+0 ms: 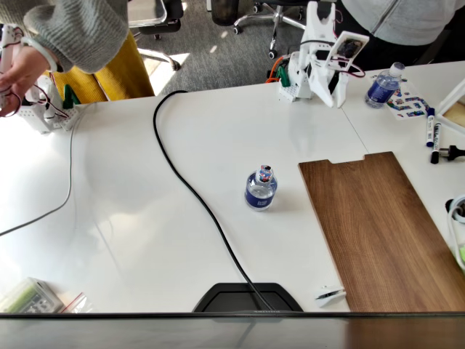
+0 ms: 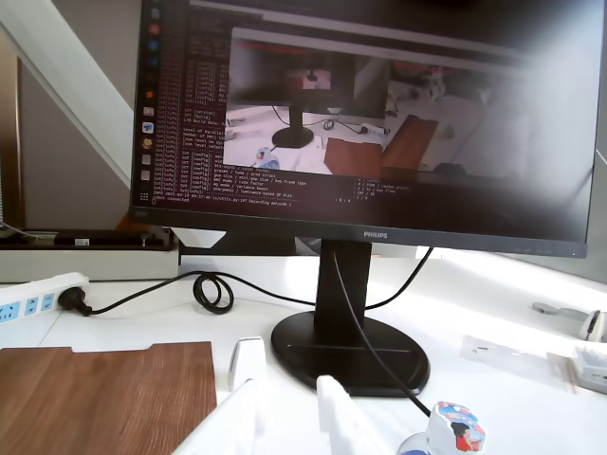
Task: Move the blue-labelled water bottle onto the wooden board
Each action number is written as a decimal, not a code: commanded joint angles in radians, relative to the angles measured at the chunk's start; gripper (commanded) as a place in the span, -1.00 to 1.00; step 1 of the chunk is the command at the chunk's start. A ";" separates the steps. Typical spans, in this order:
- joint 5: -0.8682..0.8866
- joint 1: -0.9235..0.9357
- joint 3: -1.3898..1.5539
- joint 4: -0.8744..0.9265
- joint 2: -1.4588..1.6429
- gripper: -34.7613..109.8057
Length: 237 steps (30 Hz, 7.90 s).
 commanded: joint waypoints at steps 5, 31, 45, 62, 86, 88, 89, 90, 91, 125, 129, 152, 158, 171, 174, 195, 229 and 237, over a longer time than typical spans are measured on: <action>-0.098 0.029 -0.005 -0.061 0.023 -0.22; -0.270 0.195 -0.365 -0.207 -0.405 0.11; 0.109 0.244 -0.288 -0.138 -0.388 0.10; 0.236 0.247 -0.256 -0.123 -0.390 0.09; 0.244 0.445 -0.523 -0.118 -0.670 0.09; 0.244 0.448 -0.548 -0.115 -0.698 0.09; 0.242 0.451 -0.560 -0.115 -0.715 0.09; 0.242 0.453 -0.575 -0.117 -0.736 0.09; 0.241 0.453 -0.591 -0.118 -0.756 0.09; 0.249 0.393 -0.940 -0.003 -0.870 0.06; 0.206 0.399 -0.934 0.141 -0.870 0.06; 0.235 0.368 -0.942 0.512 -0.781 0.06; 0.272 0.328 -0.934 0.597 -0.675 0.06; 0.267 0.287 -0.937 0.695 -0.630 0.06; 0.268 0.273 -0.936 0.646 -0.647 0.06; 0.249 0.446 -0.893 0.630 -0.683 0.06; 0.201 0.436 -0.996 0.591 -0.827 0.06; 0.193 0.433 -1.051 0.592 -0.884 0.06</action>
